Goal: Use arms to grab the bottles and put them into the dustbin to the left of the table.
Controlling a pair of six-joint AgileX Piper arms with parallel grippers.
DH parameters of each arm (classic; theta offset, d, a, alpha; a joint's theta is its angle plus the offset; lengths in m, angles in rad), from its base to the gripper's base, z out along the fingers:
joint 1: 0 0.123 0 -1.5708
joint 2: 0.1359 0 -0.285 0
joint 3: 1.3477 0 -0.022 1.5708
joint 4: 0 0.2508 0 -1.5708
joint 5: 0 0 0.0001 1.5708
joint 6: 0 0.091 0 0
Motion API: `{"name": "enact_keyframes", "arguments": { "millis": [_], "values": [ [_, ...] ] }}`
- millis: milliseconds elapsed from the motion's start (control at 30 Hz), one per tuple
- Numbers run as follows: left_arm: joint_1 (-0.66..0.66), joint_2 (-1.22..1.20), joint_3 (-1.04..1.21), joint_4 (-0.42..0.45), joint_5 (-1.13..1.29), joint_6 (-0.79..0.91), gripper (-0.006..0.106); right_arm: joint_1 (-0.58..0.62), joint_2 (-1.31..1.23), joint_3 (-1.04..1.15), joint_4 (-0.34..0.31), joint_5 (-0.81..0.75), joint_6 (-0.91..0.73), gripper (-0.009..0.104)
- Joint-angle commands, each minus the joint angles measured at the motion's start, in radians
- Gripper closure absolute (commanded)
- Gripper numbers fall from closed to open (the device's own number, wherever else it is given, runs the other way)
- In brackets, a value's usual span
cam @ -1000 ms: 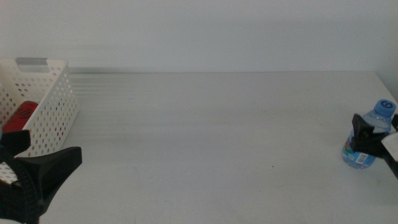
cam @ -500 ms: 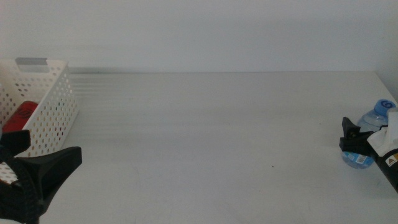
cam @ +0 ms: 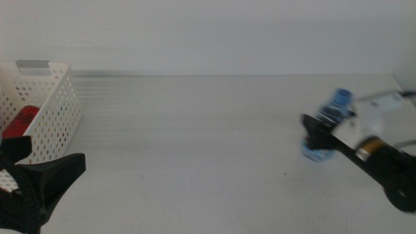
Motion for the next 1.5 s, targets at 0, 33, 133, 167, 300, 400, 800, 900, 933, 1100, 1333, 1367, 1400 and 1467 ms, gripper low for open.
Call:
{"name": "enact_keyframes", "arguments": {
  "millis": [0, 33, 133, 167, 300, 400, 800, 900, 933, 1100, 1333, 1367, 1400, 1467],
  "values": [
    [-0.005, 0.005, -0.029, -0.013, -0.074, -0.011, 0.010, 0.064, -0.052, -0.129, -0.051, -0.054, 0.027, 0.095],
    [-0.005, 0.005, -0.029, -0.013, -0.074, -0.011, 0.010, 0.091, -0.052, -0.173, -0.058, -0.006, 0.039, 0.095],
    [-0.005, 0.005, -0.029, -0.013, -0.074, -0.011, 0.010, 0.186, -0.042, -0.350, -0.099, 0.207, 0.097, 0.095],
    [-0.005, 0.005, -0.029, -0.013, -0.074, -0.011, 0.010, 0.215, -0.032, -0.410, -0.115, 0.263, 0.108, 0.095],
    [-0.005, 0.005, -0.029, -0.013, -0.074, -0.011, 0.010, 0.308, 0.038, -0.618, -0.169, 0.366, 0.146, 0.095],
    [-0.005, 0.005, -0.029, -0.013, -0.074, -0.011, 0.010, 0.366, 0.127, -0.774, -0.189, 0.385, 0.160, 0.095],
    [-0.005, 0.005, -0.029, -0.013, -0.074, -0.011, 0.010, 0.455, 0.418, -1.200, -0.192, 0.502, 0.182, 0.095],
    [-0.005, 0.005, -0.029, -0.013, -0.074, -0.011, 0.010, 0.470, 0.448, -1.216, -0.192, 0.471, 0.178, 0.095],
    [-0.005, 0.005, -0.029, -0.013, -0.074, -0.011, 0.010, 0.474, 0.460, -1.222, -0.193, 0.444, 0.174, 0.095],
    [-0.005, 0.005, -0.029, -0.013, -0.074, -0.011, 0.010, 0.479, 0.506, -1.241, -0.187, 0.384, 0.174, 0.095],
    [-0.005, 0.005, -0.029, -0.013, -0.074, -0.011, 0.010, 0.479, 0.521, -1.240, -0.218, 0.403, 0.188, 0.066],
    [-0.005, 0.005, -0.029, -0.013, -0.074, -0.011, 0.010, 0.479, 0.521, -1.240, -0.232, 0.403, 0.186, 0.055],
    [-0.005, 0.005, -0.029, -0.013, -0.074, -0.011, 0.010, 0.478, 0.521, -1.240, -0.246, 0.403, 0.186, 0.047],
    [-0.005, 0.005, -0.029, -0.013, -0.074, -0.011, 0.010, 0.478, 0.519, -1.238, -0.276, 0.401, 0.191, 0.029]
  ]
}}
